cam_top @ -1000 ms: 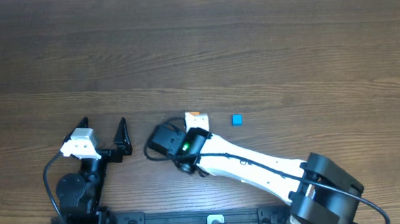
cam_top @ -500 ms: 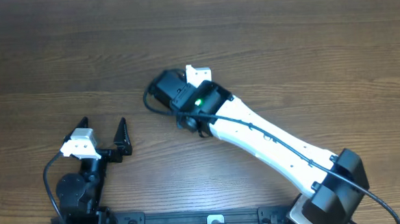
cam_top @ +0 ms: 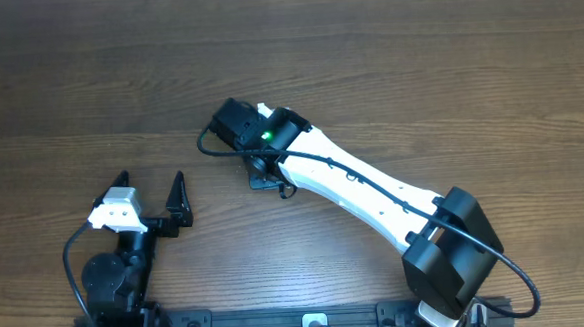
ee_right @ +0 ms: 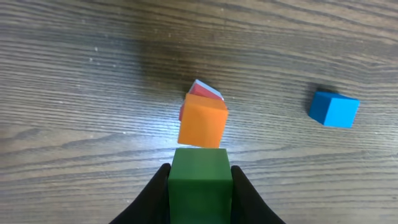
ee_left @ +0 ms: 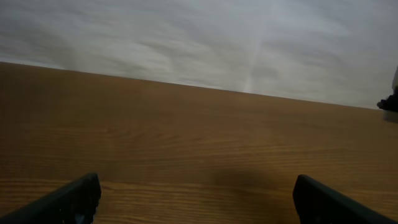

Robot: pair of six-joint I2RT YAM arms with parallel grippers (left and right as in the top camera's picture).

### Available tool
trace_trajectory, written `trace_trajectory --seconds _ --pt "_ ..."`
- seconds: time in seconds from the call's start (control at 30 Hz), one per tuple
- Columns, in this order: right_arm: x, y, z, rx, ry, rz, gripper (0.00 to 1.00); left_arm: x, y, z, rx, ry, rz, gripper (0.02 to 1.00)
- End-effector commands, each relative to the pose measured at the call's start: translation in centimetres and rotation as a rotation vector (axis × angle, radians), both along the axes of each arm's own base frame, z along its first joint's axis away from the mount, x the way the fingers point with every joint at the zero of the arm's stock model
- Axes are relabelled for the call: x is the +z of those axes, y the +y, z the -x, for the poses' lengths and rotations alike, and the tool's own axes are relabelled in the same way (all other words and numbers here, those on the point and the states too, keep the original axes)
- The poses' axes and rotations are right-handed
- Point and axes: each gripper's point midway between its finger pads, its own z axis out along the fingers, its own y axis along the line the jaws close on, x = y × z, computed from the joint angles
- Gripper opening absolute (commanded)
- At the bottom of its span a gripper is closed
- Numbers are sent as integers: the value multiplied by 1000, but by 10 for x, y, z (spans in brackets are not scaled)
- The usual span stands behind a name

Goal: Stack Cubes

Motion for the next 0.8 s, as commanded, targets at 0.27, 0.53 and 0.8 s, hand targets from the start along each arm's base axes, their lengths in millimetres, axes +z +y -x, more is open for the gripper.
trace_trajectory --seconds 0.27,0.53,0.8 --pt "0 -2 -12 -26 9 -26 9 -2 -1 0 -6 -2 -14 998" --pt "-1 -3 -15 -34 5 -29 12 -2 -1 0 -6 -2 -14 1000" --pt "-13 -1 -16 -34 19 -15 12 -2 -1 0 -6 -2 -14 1000"
